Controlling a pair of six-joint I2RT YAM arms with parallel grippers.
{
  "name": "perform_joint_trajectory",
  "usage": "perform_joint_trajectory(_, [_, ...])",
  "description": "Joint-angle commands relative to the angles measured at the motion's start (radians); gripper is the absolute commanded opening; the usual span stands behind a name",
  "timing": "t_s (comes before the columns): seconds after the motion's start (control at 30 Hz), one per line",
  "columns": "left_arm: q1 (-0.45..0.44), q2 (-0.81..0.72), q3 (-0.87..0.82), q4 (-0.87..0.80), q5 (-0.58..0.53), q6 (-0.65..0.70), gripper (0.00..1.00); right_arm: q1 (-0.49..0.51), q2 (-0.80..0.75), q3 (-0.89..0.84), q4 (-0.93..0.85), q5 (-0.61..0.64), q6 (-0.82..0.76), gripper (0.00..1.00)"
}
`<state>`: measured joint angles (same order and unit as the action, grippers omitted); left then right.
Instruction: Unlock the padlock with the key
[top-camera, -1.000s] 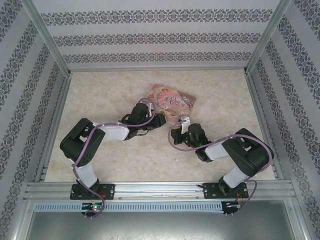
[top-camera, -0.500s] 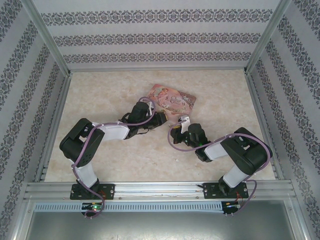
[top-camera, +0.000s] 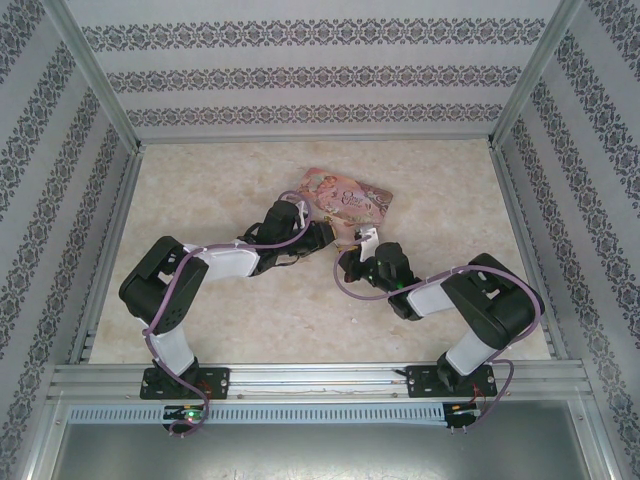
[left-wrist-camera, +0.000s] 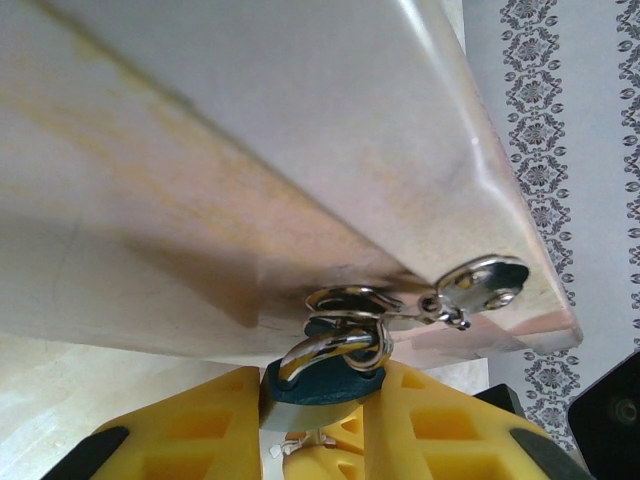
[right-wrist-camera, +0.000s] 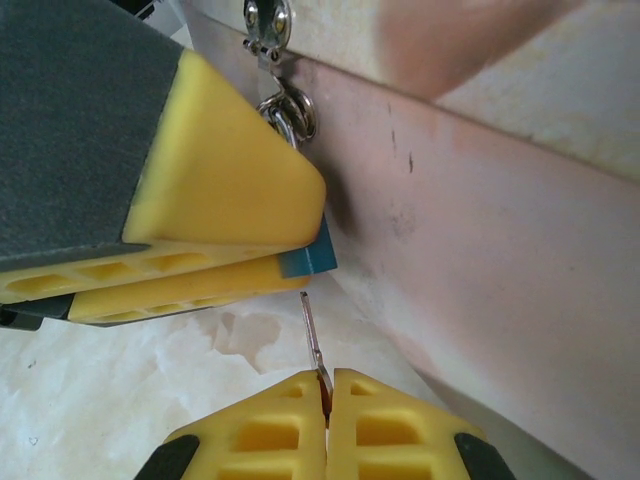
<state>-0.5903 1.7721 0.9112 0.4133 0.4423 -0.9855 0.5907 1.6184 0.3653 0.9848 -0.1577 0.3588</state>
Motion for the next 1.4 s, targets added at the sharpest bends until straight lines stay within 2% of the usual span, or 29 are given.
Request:
perform_joint_trajectory(0.0, [-0.014,-0.019,0.042,0.024,0.020,-0.013,0.26,-0.008,0.009,0.021,0.029,-0.006,-0.023,0.00])
perform_joint_trajectory(0.57, [-0.014,-0.013,0.046,0.021,0.020,-0.016,0.26,-0.020,0.038,0.047,0.041,0.012,-0.029,0.00])
perform_joint_trajectory(1.37, [-0.014,-0.006,0.040,0.022,0.014,-0.016,0.25,-0.031,0.007,0.024,0.069,-0.033,-0.021,0.00])
